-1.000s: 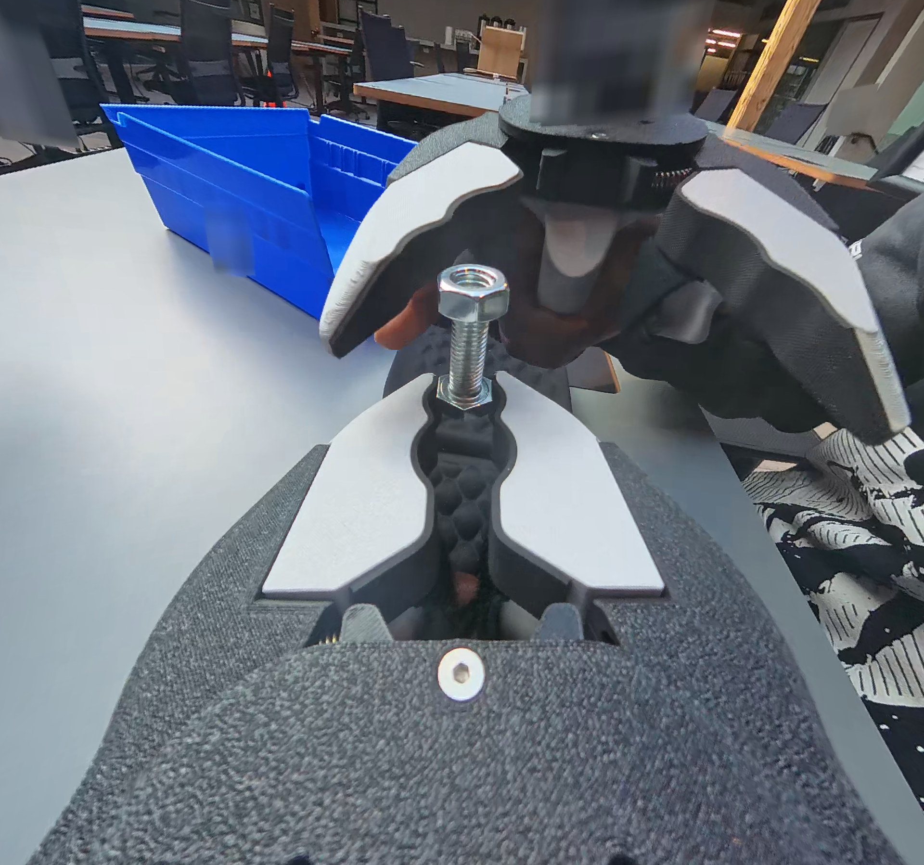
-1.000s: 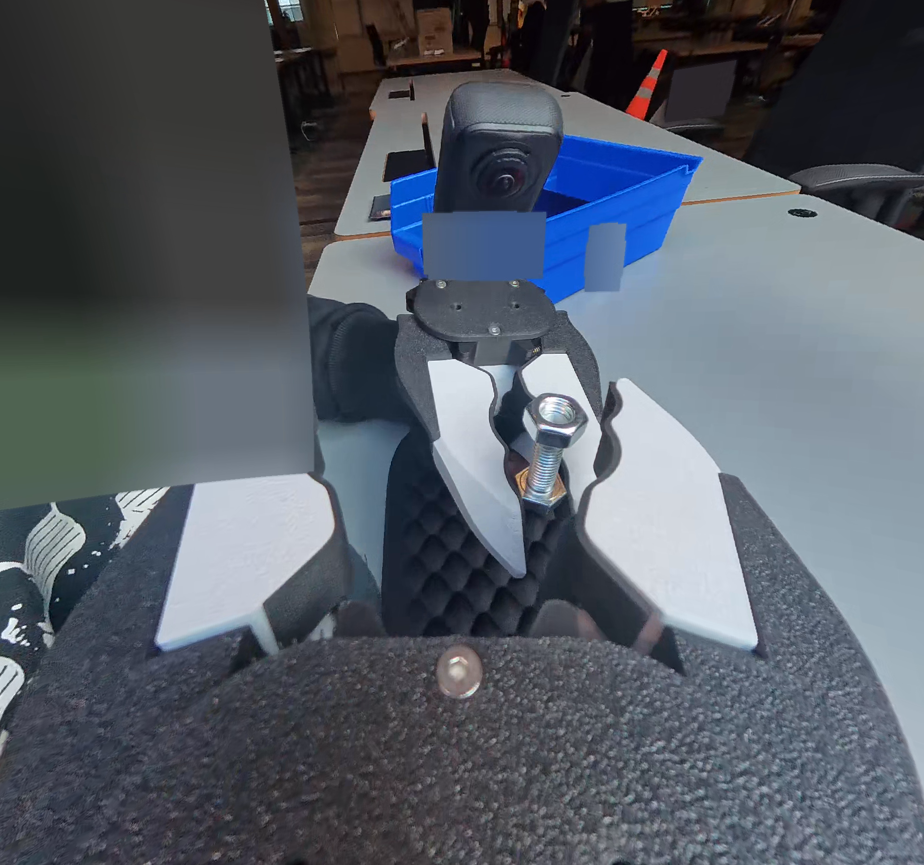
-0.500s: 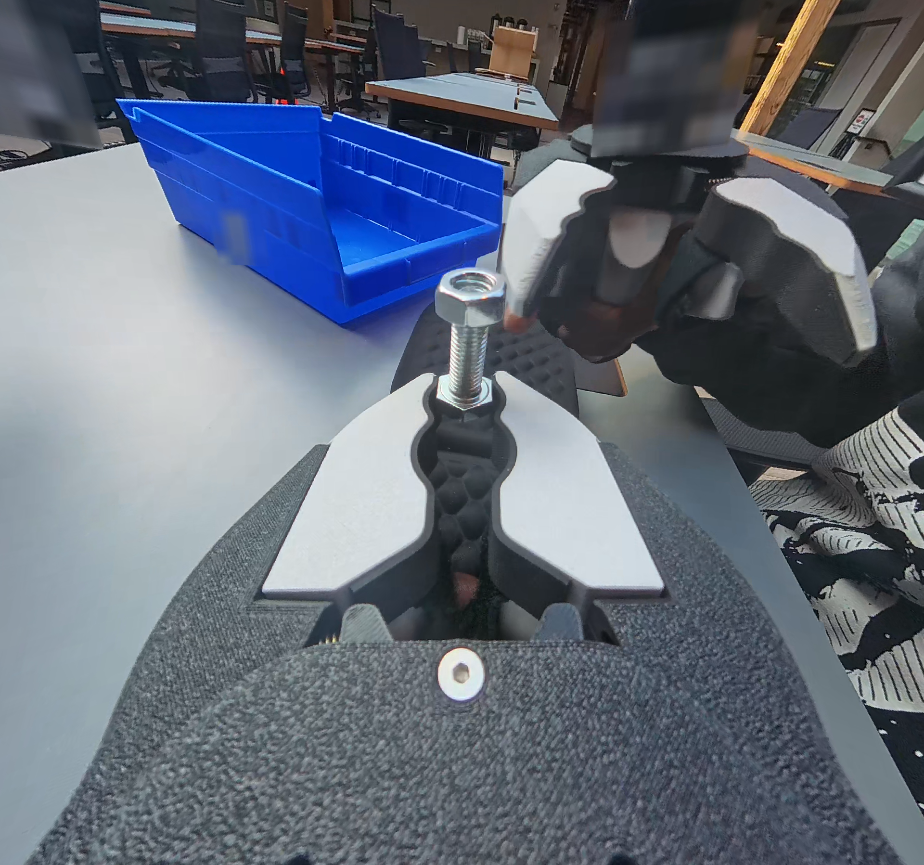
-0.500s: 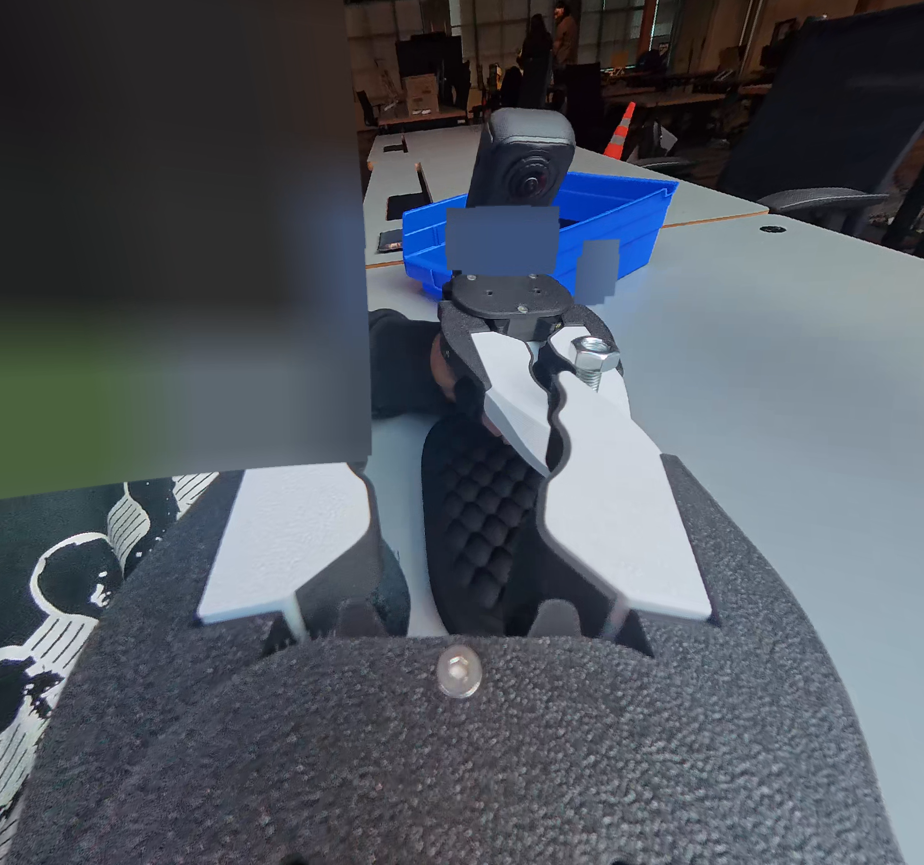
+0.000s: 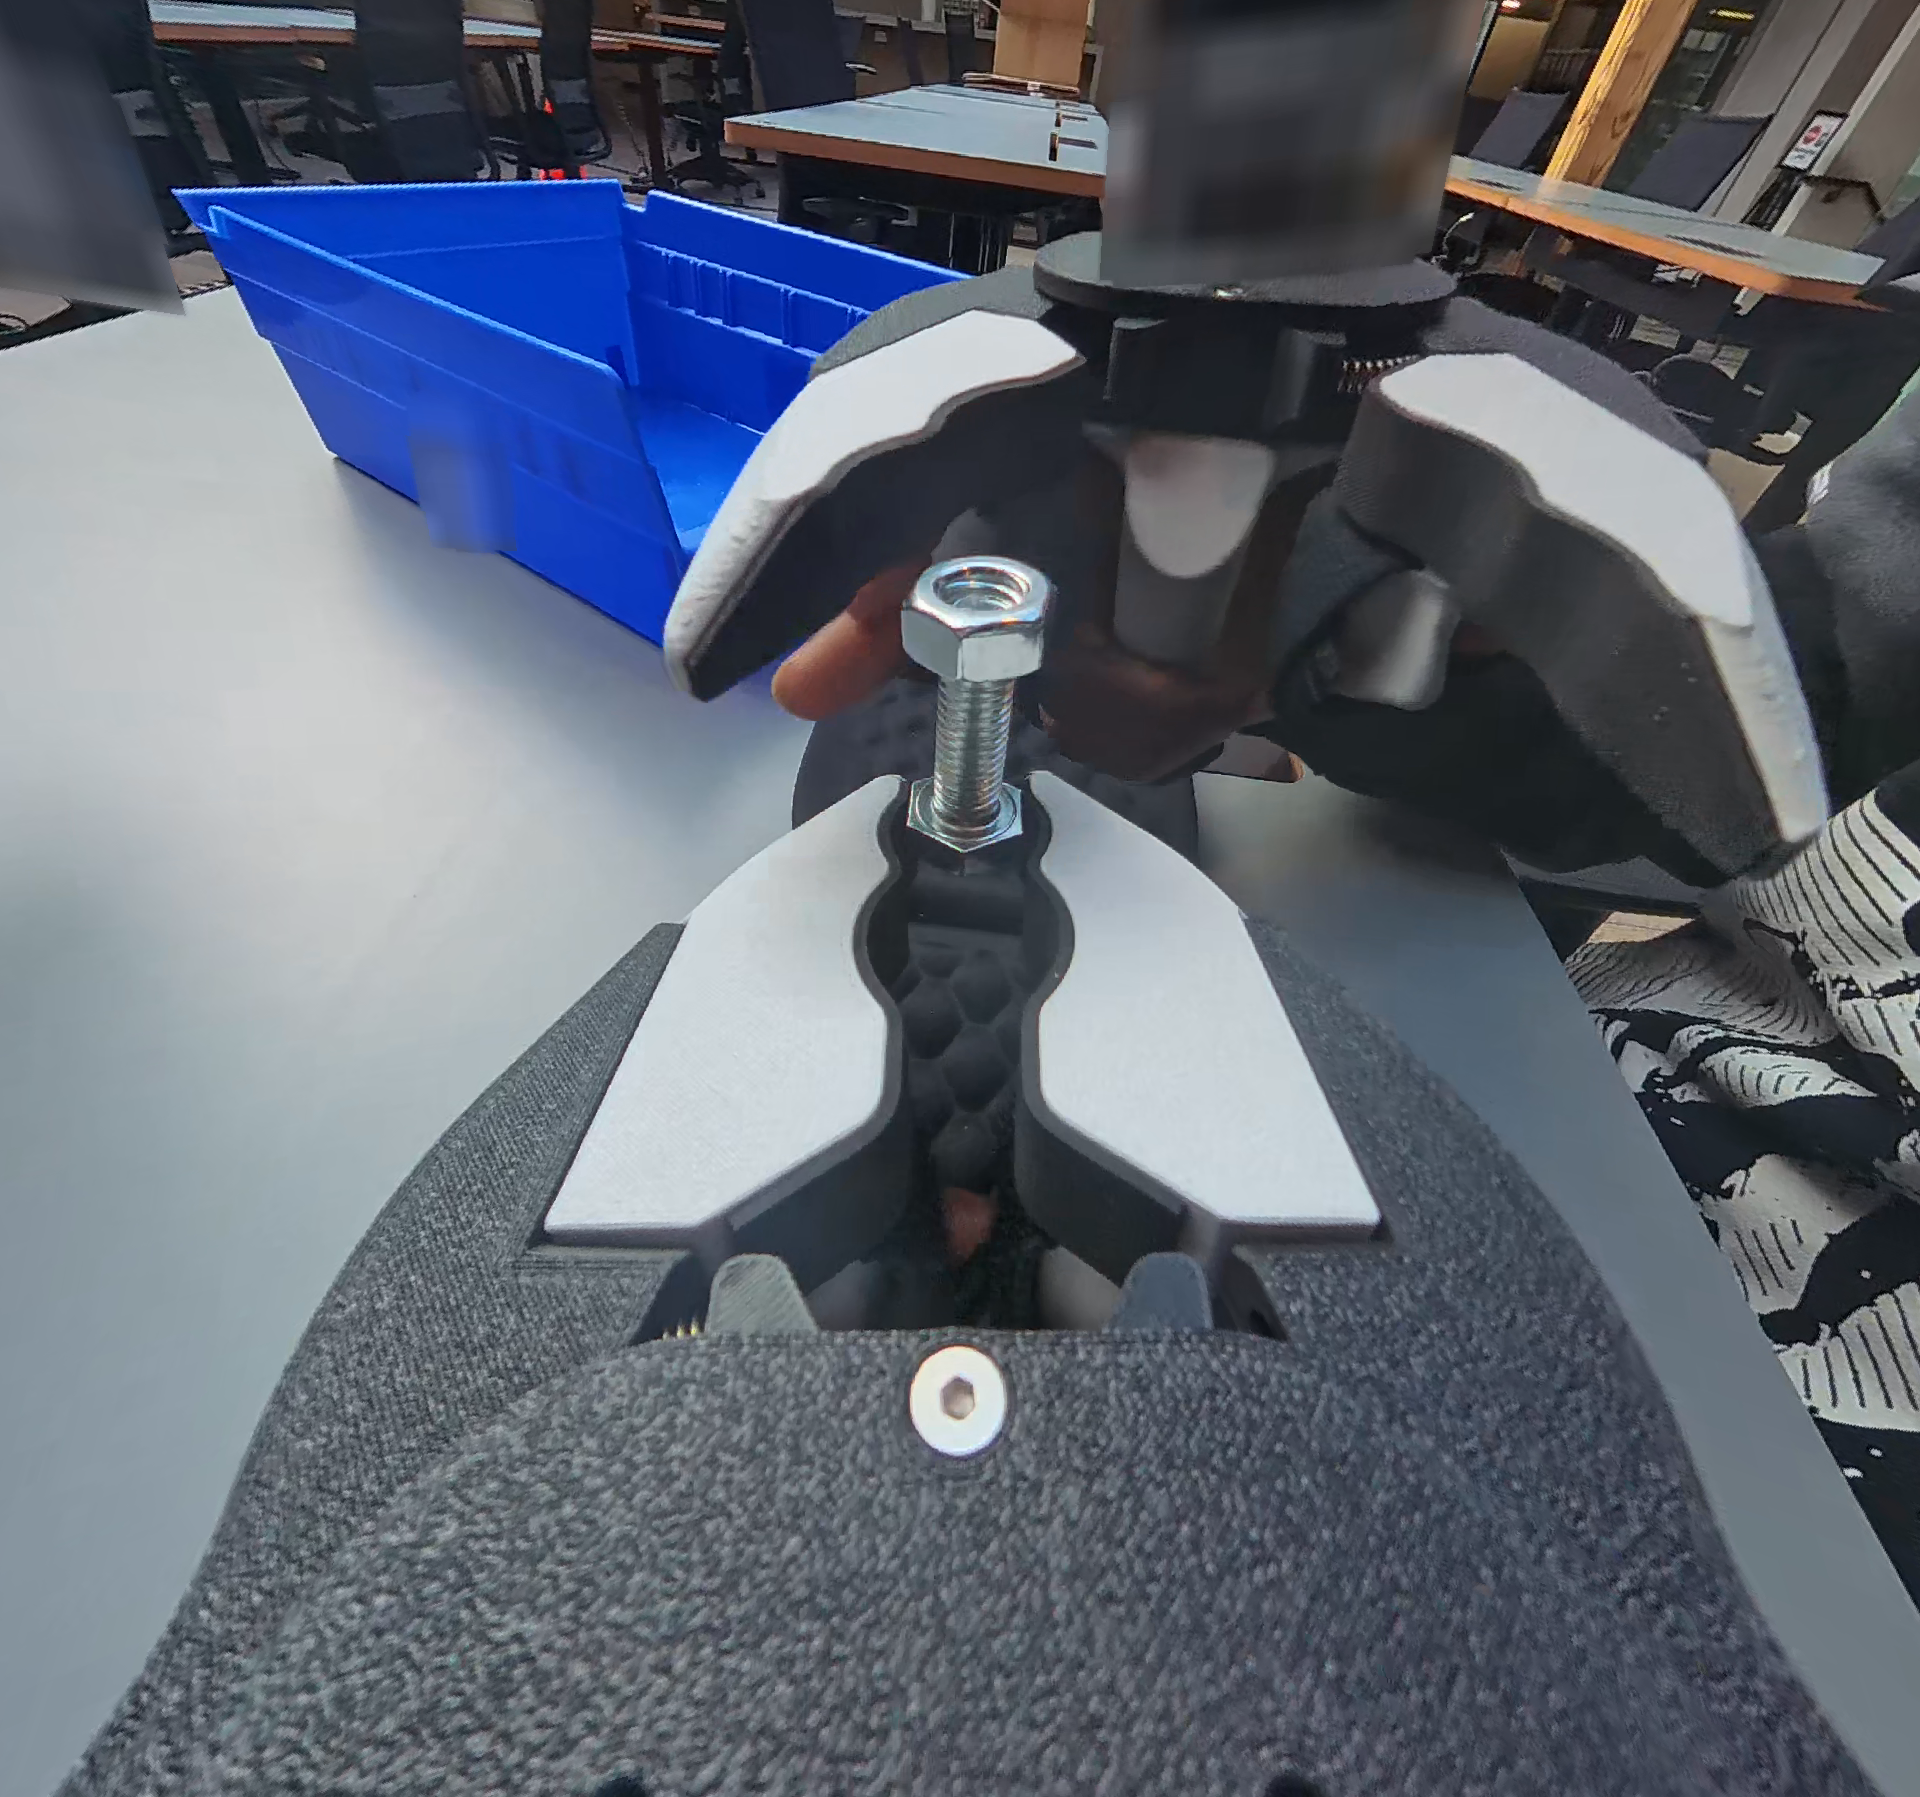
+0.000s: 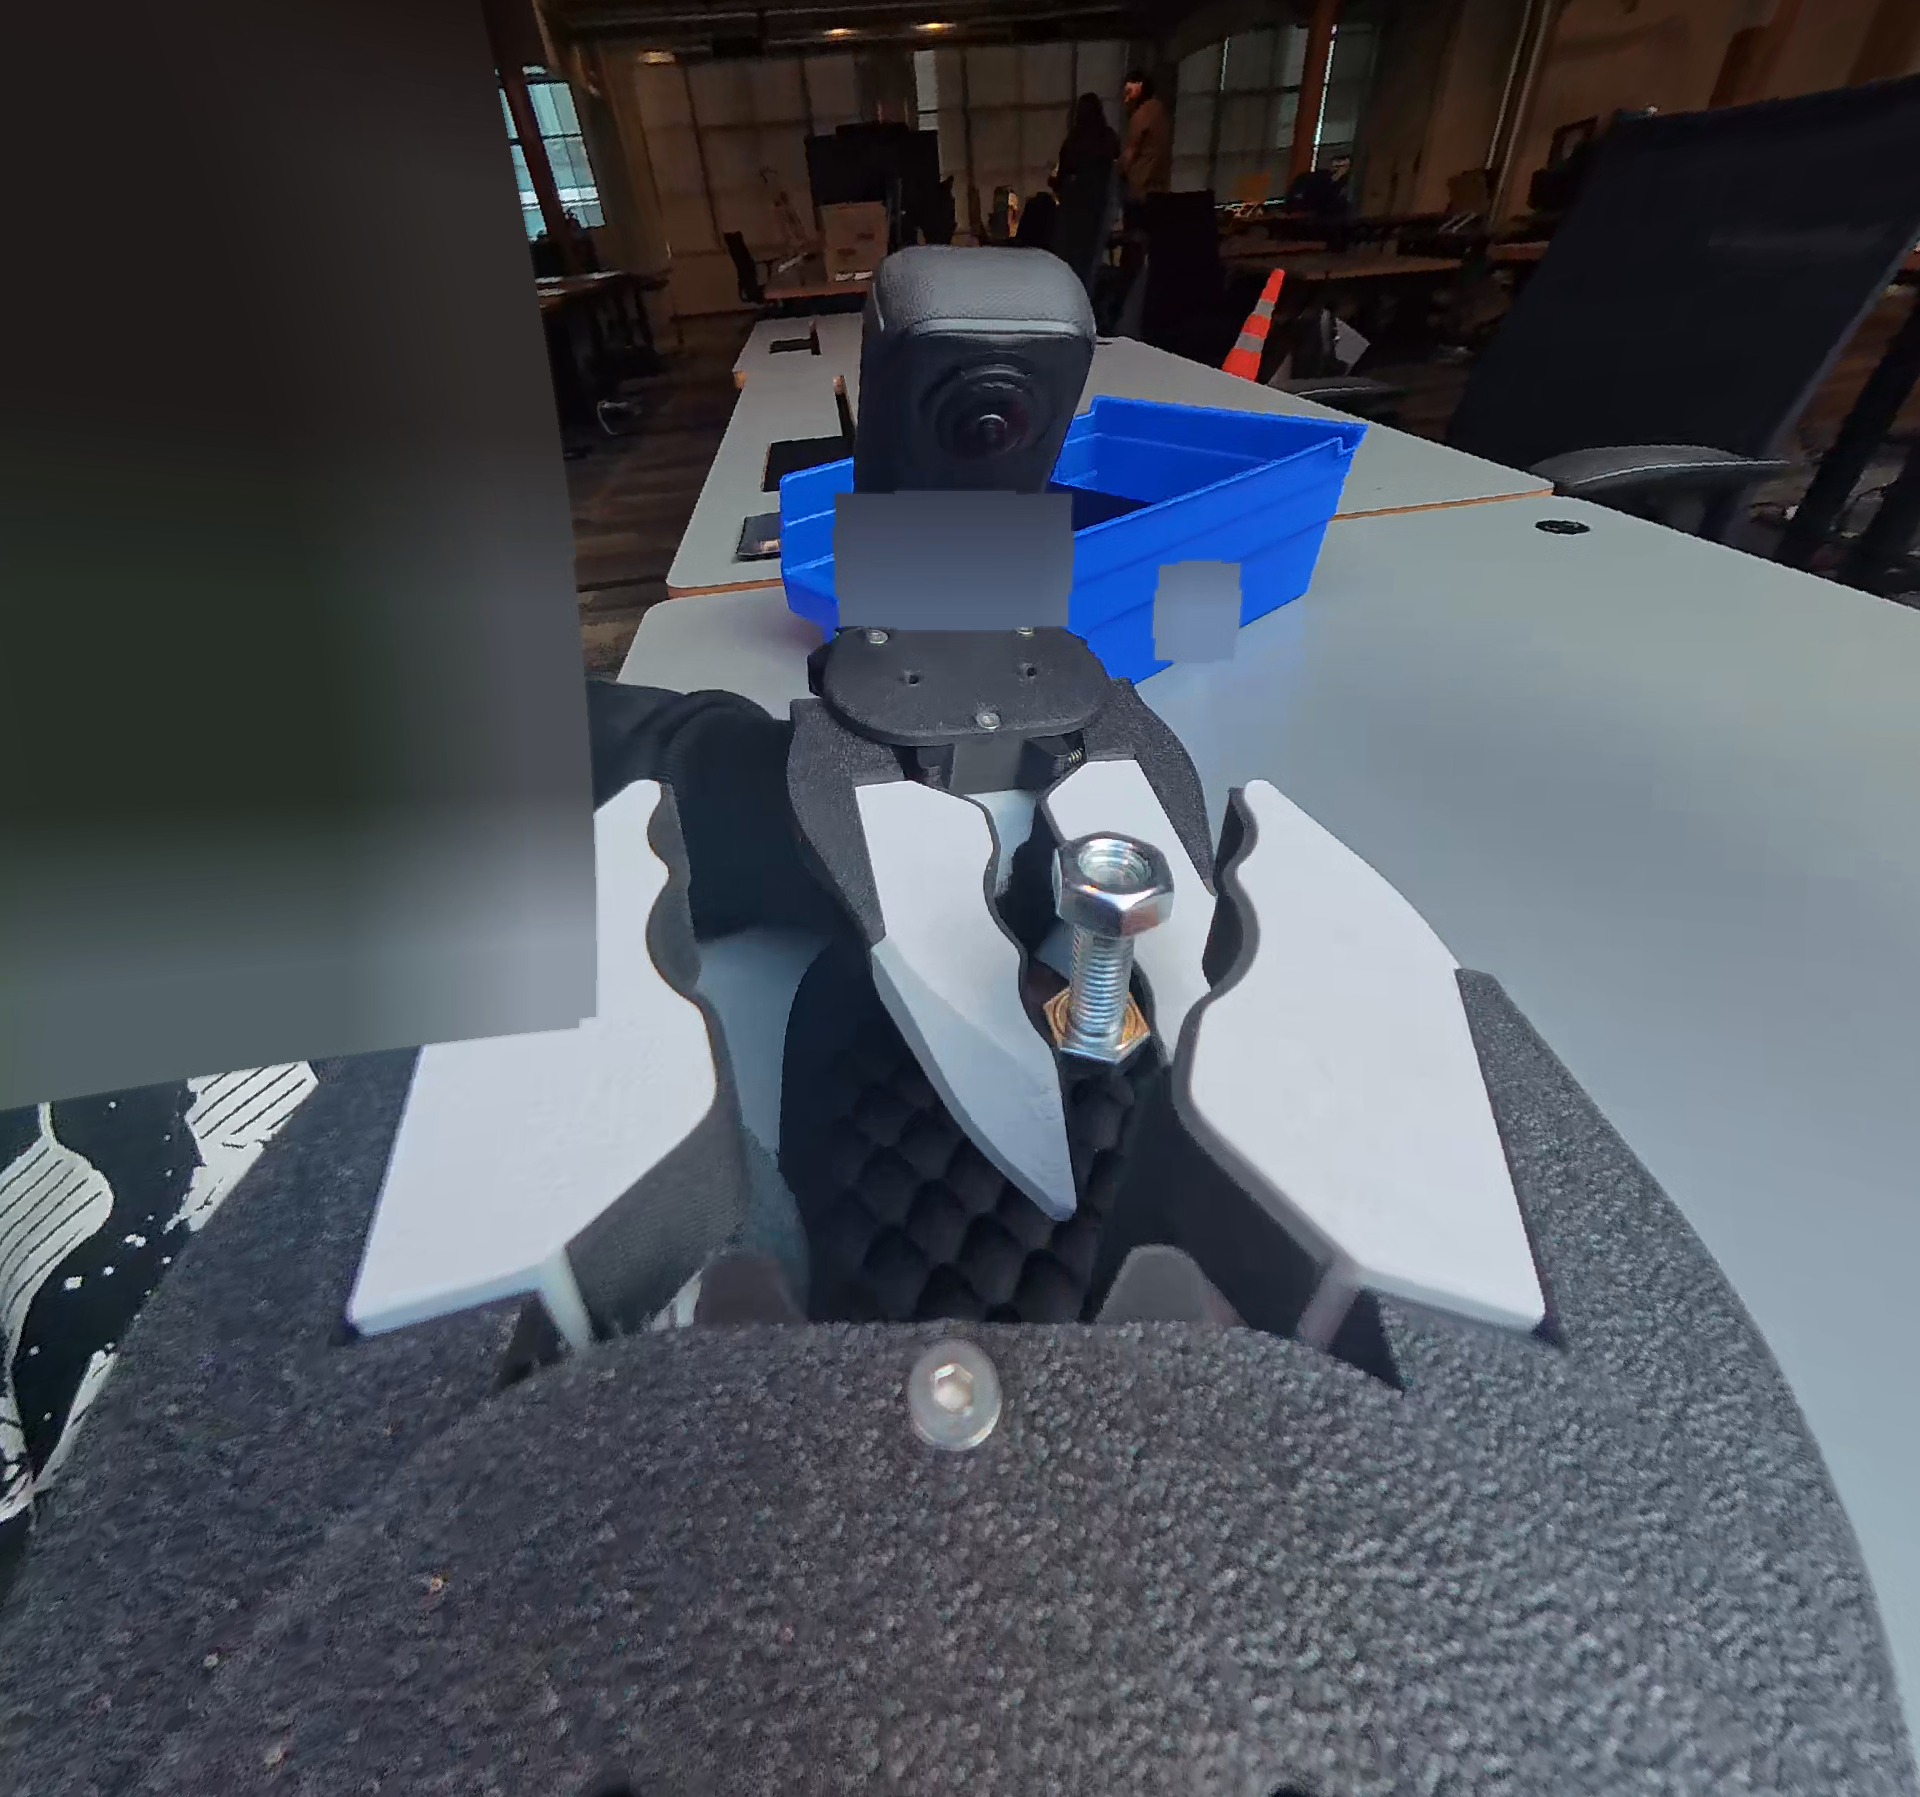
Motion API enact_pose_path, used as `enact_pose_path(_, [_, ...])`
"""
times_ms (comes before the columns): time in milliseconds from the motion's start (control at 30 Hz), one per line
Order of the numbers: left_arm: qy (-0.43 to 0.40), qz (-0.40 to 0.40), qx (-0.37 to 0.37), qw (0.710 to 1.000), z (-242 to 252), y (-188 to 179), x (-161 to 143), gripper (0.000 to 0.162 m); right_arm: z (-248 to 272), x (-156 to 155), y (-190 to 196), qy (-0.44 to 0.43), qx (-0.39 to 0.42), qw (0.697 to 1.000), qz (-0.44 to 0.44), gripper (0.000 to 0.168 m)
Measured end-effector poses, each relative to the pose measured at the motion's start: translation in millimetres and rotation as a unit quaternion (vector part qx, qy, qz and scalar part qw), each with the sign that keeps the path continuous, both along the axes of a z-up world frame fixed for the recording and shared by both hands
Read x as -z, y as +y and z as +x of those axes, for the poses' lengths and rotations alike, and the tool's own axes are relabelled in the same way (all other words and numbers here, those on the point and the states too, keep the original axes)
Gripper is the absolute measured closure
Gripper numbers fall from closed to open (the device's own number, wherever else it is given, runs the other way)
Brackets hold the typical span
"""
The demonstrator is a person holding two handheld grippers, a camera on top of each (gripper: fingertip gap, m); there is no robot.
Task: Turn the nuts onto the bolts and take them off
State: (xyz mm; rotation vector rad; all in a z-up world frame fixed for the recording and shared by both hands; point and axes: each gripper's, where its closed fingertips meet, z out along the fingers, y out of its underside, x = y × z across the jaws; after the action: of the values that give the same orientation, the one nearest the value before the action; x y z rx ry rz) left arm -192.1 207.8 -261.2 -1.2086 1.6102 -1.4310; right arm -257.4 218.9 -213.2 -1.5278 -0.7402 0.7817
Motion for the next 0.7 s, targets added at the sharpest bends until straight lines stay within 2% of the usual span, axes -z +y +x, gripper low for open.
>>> enact_pose_path(600, [-0.003,-0.005,-0.009,1.0,0.3,2.9,-1.3,0.145,15.1,-1.4,-21.2,0.01,0.033,0.999,0.01,0.087])
enact_pose_path(700, [-0.004,-0.009,-0.011,1.0,0.4,4.0,-2.0,0.144,15.6,-1.9,-30.7,0.017,0.02,1.0,0.012,0.103])
